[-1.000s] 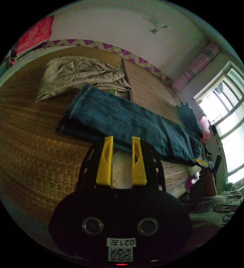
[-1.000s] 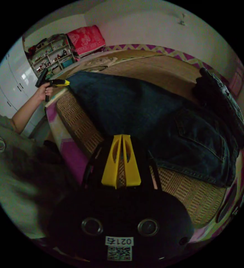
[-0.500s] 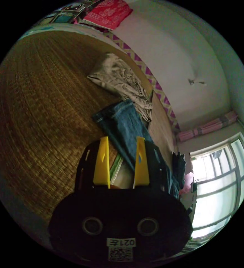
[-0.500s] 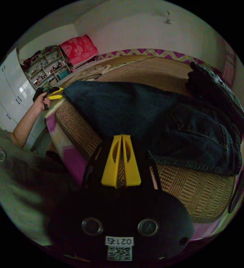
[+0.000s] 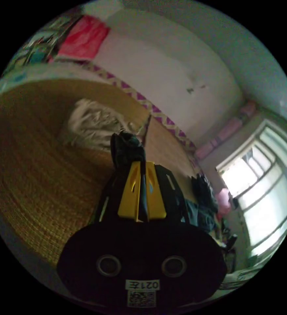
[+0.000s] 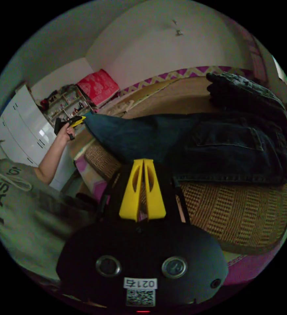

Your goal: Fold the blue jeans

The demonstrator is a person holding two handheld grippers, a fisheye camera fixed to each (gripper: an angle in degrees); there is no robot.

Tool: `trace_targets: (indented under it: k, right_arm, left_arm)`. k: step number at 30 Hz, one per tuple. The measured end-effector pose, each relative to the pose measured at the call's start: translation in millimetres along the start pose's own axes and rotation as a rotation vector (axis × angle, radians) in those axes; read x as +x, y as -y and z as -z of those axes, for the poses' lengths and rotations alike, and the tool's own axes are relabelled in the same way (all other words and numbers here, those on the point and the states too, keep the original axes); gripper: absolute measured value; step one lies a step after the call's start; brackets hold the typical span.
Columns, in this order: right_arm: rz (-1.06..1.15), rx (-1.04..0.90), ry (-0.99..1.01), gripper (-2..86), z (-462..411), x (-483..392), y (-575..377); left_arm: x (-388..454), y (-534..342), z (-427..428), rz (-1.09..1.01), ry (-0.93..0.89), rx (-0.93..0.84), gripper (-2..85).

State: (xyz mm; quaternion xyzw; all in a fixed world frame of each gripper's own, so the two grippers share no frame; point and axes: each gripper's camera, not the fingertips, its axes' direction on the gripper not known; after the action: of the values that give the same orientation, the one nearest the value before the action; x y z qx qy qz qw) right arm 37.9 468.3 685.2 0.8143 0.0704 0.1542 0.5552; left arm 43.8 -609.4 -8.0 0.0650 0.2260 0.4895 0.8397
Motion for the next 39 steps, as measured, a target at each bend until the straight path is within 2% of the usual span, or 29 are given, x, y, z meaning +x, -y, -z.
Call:
trace_targets:
  k: [1,3,6,10,12,15,16,21,24,26,28,31,36,39]
  right_arm:
    - [-0.003,0.017,0.008,-0.5,7,1,-4]
    - [-0.016,0.055,-0.002,-0.5,33,5,-22]
    - [-0.017,0.071,-0.064,-0.4,58,6,-42]
    - [-0.029,0.081,-0.108,-0.4,78,9,-64]
    - [-0.053,0.086,-0.103,-0.4,87,15,-77]
    - [-0.086,0.095,-0.090,-0.5,97,27,-93]
    - [-0.093,0.097,-0.088,-0.4,99,29,-96]
    - [-0.126,0.131,-0.095,0.4,122,52,-115]
    - [-0.183,0.151,-0.148,3.2,132,72,-116]
    - [-0.244,0.192,-0.170,5.6,140,90,-116]
    - [-0.359,0.241,-0.195,7.8,151,117,-117]
    - [-0.585,0.341,-0.178,11.6,169,175,-122]
    - [-0.823,0.492,-0.057,14.1,180,256,-107]
    - [-0.943,0.537,0.013,12.3,167,288,-97]
  left_arm:
    - [25,-4,1,-0.064,0.004,0.010,-0.8]
    - [137,-32,-4,-0.345,0.010,0.036,-0.8]
    - [258,-90,-38,-0.585,-0.078,-0.017,-0.8]
    - [367,-177,-122,-0.742,-0.103,-0.161,-0.7]
    - [414,-242,-196,-0.814,-0.061,-0.297,-0.7]
    - [436,-326,-284,-0.890,0.054,-0.504,-0.7]
    - [436,-337,-292,-0.884,0.051,-0.519,-0.7]
    - [469,-370,-274,-0.861,0.011,-0.356,-0.2]
    - [484,-415,-304,-0.939,-0.025,-0.469,1.0]
    - [484,-441,-326,-0.977,0.031,-0.538,2.5]
    - [485,-446,-321,-0.964,-0.002,-0.502,4.8]
    - [488,-455,-325,-0.954,-0.108,-0.574,9.9]
    - [486,-471,-296,-1.106,-0.347,-0.464,8.1]
    - [474,-467,-278,-1.112,-0.415,-0.418,7.6]
